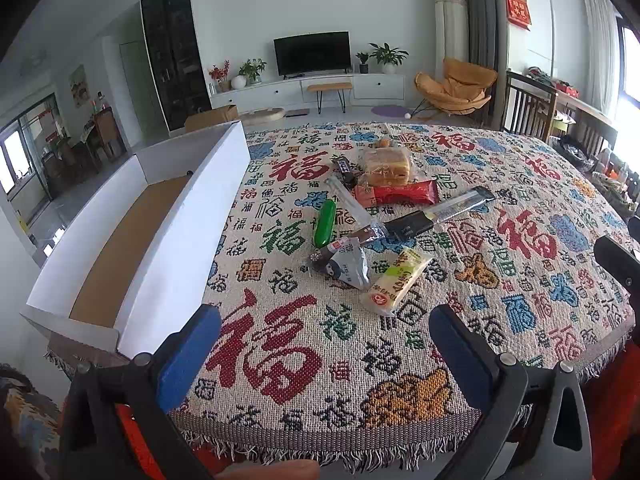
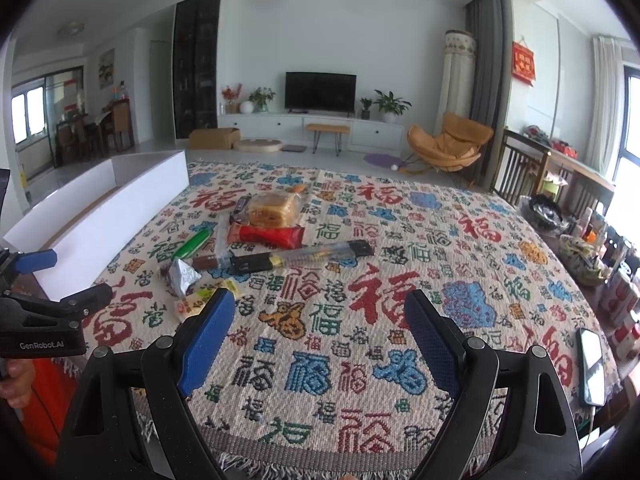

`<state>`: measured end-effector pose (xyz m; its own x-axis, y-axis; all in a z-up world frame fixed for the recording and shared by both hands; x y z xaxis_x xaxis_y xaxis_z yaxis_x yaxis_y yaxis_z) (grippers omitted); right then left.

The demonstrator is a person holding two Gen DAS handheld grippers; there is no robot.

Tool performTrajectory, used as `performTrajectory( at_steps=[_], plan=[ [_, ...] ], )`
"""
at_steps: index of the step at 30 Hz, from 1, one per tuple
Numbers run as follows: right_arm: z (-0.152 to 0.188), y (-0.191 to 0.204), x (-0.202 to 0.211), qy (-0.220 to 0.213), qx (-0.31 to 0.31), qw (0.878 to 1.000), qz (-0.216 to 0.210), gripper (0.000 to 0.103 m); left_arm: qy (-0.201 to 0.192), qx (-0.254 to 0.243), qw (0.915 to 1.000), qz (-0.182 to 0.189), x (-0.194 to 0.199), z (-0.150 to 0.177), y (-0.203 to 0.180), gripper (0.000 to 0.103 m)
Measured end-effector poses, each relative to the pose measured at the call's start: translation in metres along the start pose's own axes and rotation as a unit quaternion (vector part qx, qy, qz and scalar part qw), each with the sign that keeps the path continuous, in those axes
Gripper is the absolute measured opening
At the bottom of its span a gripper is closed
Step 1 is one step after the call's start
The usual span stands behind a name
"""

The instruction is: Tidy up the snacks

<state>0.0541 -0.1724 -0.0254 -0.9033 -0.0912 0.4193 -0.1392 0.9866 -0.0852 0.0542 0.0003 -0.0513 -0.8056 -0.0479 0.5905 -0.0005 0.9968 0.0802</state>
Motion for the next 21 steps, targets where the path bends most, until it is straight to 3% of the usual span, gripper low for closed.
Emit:
performTrajectory(
  at_steps=[21],
  plan=[
    [0.006,-0.003,-0.004,0.007,-0.002,1.0,0.0,0.089,0.022,-0.001,0.9997,-0.006,-0.012,0.01,0.001,0.103]
  ],
)
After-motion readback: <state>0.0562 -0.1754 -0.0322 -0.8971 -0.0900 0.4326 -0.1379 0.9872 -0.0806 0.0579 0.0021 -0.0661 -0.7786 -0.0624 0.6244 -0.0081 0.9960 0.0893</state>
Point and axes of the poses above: each gripper's, at about its wrist camera, not at the fingertips, and x roughly against the way its jaws point, y to its left, z to its underside, the point moved 7 cm from there along -x, roughly the way its jaws point, and after that the axes turned 7 degrees about -y, right-handed, at the moved point
